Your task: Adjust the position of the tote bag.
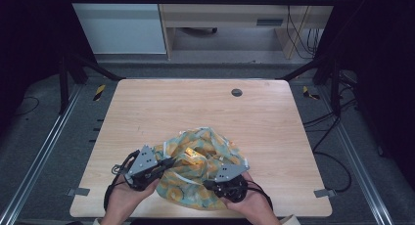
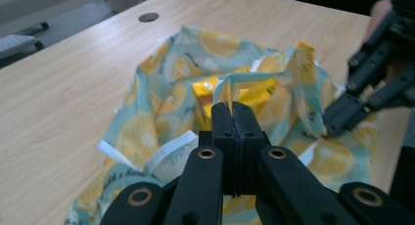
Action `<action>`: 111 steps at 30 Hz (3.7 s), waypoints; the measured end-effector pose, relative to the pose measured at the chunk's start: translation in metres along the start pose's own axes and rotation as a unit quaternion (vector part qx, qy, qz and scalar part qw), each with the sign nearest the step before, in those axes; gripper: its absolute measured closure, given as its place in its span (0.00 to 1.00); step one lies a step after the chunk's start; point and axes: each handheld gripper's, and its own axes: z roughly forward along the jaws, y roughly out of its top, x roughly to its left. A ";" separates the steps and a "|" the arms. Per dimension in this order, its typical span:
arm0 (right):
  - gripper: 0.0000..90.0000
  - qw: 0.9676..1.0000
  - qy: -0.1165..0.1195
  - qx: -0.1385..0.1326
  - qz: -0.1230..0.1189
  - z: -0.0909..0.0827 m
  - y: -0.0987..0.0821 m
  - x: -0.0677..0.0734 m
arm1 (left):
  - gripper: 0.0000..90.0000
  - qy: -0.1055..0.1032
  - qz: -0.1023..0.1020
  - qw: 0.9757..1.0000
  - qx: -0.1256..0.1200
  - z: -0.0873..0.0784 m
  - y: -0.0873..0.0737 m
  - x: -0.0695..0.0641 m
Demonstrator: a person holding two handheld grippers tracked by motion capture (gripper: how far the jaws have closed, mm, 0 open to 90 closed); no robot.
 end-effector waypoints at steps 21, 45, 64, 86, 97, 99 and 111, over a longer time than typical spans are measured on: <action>1.00 0.999 -0.016 0.036 -0.008 0.001 -0.010 -0.004 | 1.00 -0.035 0.055 0.991 0.116 0.021 -0.055 -0.002; 1.00 0.996 -0.023 0.085 -0.011 -0.002 -0.018 -0.009 | 1.00 0.003 0.015 0.987 0.161 0.021 -0.068 0.014; 0.60 0.998 -0.051 0.030 0.002 -0.043 -0.001 -0.015 | 1.00 0.018 0.015 0.983 0.180 0.016 -0.072 0.014; 0.43 0.995 -0.101 0.011 0.019 -0.039 0.014 -0.051 | 0.51 -0.008 -0.008 0.999 0.051 -0.002 -0.041 0.006; 0.38 0.991 -0.126 0.002 0.039 -0.036 0.023 -0.074 | 0.31 -0.031 0.005 0.996 0.085 0.057 -0.023 -0.003; 0.39 0.991 -0.128 0.008 0.042 -0.030 0.026 -0.080 | 0.29 -0.029 -0.002 0.995 0.093 0.064 -0.027 -0.004; 1.00 0.993 -0.105 0.033 0.049 0.007 0.039 -0.101 | 0.56 -0.003 0.035 0.992 0.118 0.080 -0.039 -0.013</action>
